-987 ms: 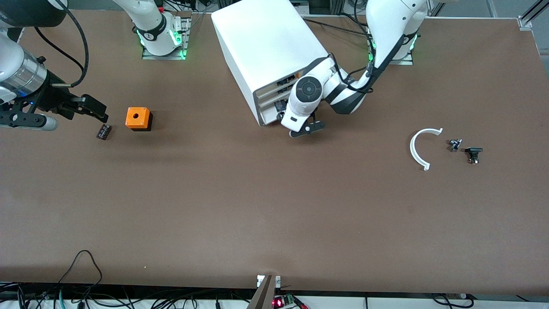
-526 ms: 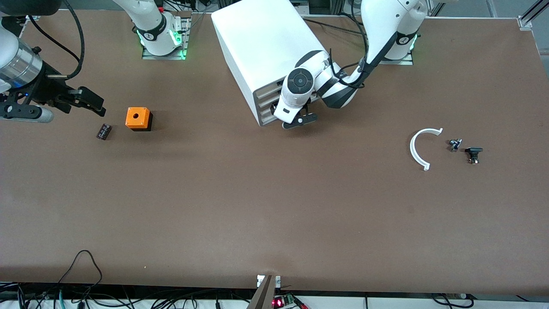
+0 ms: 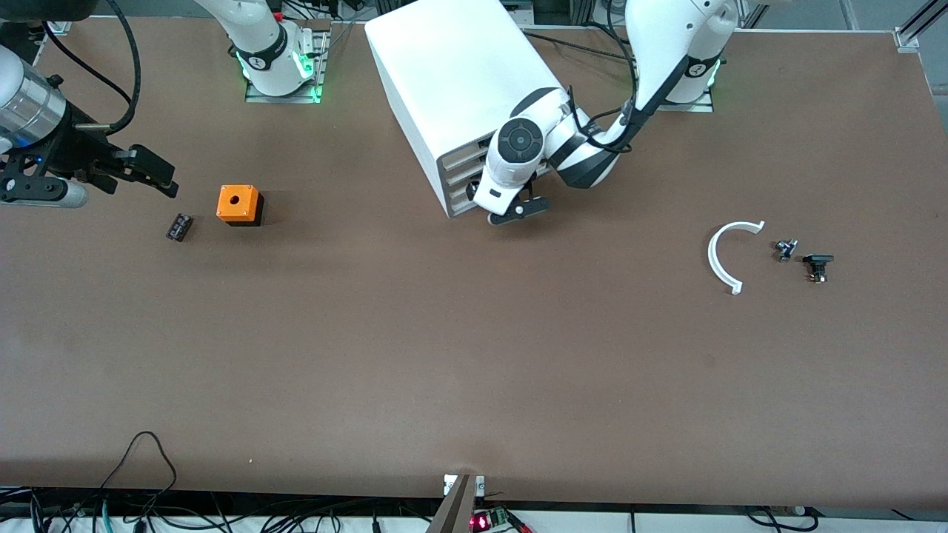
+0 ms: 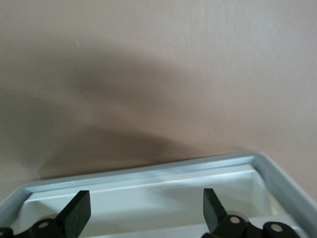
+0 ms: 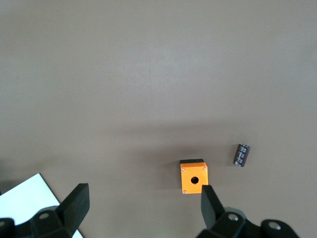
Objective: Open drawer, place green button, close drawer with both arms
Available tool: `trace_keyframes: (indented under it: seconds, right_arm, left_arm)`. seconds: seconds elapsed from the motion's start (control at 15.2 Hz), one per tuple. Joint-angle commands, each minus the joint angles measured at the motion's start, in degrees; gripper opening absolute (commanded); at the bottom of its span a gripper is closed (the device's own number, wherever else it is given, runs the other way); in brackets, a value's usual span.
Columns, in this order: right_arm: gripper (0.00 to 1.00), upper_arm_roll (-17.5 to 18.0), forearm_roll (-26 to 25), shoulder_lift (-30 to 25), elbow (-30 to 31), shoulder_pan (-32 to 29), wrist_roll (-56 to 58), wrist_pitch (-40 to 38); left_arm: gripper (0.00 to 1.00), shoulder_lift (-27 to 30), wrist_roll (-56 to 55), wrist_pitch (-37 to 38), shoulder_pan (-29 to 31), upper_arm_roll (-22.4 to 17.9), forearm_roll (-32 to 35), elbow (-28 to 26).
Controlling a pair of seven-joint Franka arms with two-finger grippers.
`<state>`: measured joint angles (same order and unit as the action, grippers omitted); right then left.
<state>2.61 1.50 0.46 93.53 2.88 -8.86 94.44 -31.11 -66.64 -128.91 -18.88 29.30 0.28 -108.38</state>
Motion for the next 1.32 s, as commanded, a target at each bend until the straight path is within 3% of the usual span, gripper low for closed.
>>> trace_keyframes:
  seconds: [0.0, 0.39, 0.66, 0.92, 1.25]
  right_arm:
    - [1.0, 1.2, -0.7, 0.5, -1.8, -1.5, 1.4, -2.9]
    - [1.0, 1.2, -2.6, 1.0, -4.1, -0.9, 1.5, -2.7]
    - [1.0, 1.2, -2.3, 2.3, -6.0, -0.8, 0.8, -2.8]
    - [1.0, 1.3, -2.3, 3.2, -6.3, -0.3, 0.8, -2.2]
    - [1.0, 1.1, -2.5, 3.5, -6.2, 0.0, 0.6, -1.6]
  left_arm:
    - [1.0, 2.7, 6.7, 9.3, 5.6, 0.5, 1.6, 4.8]
    - [1.0, 4.9, 25.9, 34.5, 15.4, -0.1, 2.1, 22.6]
    - [1.0, 6.9, 38.2, 41.9, 22.3, 0.2, 6.0, 29.1]
    - [1.0, 14.0, 51.1, 43.7, 23.7, -5.5, 5.1, 28.7]
    - [1.0, 25.6, 69.6, 41.2, 21.8, -19.8, -0.8, 19.2]
